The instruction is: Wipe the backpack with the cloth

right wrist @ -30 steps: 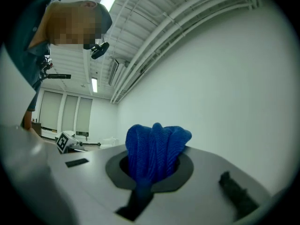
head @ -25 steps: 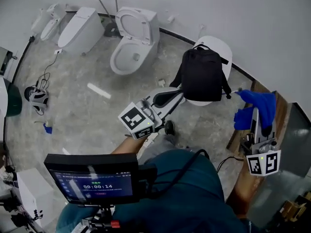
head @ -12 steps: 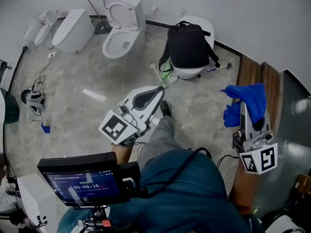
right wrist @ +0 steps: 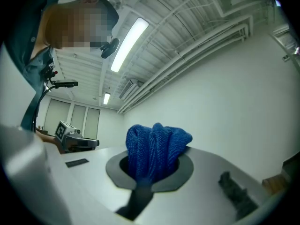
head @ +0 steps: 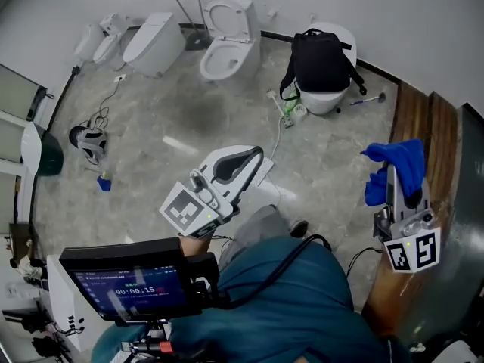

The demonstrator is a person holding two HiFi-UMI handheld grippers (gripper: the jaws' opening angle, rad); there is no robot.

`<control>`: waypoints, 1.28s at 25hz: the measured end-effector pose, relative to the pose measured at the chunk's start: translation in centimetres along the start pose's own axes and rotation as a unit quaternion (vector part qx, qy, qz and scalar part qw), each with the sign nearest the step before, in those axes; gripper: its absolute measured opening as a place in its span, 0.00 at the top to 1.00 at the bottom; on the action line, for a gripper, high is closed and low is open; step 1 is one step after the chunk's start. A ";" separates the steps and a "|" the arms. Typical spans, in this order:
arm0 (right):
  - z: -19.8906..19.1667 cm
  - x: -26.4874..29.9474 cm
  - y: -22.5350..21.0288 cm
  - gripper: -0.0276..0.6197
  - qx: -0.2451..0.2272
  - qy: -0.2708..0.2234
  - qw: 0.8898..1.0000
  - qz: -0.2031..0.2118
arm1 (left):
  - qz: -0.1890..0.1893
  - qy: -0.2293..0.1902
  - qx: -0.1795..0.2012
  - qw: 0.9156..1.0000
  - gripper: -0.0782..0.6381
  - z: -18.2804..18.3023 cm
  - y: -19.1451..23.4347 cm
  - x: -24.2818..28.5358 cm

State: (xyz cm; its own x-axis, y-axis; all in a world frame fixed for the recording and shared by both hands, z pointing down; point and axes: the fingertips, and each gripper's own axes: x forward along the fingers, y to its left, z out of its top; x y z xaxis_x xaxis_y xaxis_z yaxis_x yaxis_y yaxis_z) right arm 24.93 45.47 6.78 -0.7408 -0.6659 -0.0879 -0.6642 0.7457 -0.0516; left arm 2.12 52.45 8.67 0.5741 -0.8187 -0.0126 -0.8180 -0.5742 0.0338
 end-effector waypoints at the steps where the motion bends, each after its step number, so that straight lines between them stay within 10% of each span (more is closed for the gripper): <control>1: -0.2 -0.8 0.7 0.94 0.004 -0.002 1.000 -0.003 | -0.005 0.005 0.004 1.000 0.88 0.0 -0.8 -0.6; 19: 0.7 -9.4 12.6 0.94 -0.023 -0.002 0.999 -0.049 | -0.057 -0.067 -0.004 0.996 0.88 0.5 -6.6 -9.9; 32: 1.7 -15.6 9.4 0.94 -0.026 0.011 1.000 0.004 | -0.002 -0.068 0.008 0.998 0.88 -0.2 -15.1 -8.8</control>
State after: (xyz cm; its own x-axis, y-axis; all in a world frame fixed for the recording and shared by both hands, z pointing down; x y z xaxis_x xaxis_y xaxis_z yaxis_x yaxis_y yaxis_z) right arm 30.46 62.88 5.99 -0.7478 -0.6607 -0.0658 -0.6621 0.7494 0.0009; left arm 9.39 68.35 8.50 0.5690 -0.8088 -0.1489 -0.8162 -0.5775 0.0174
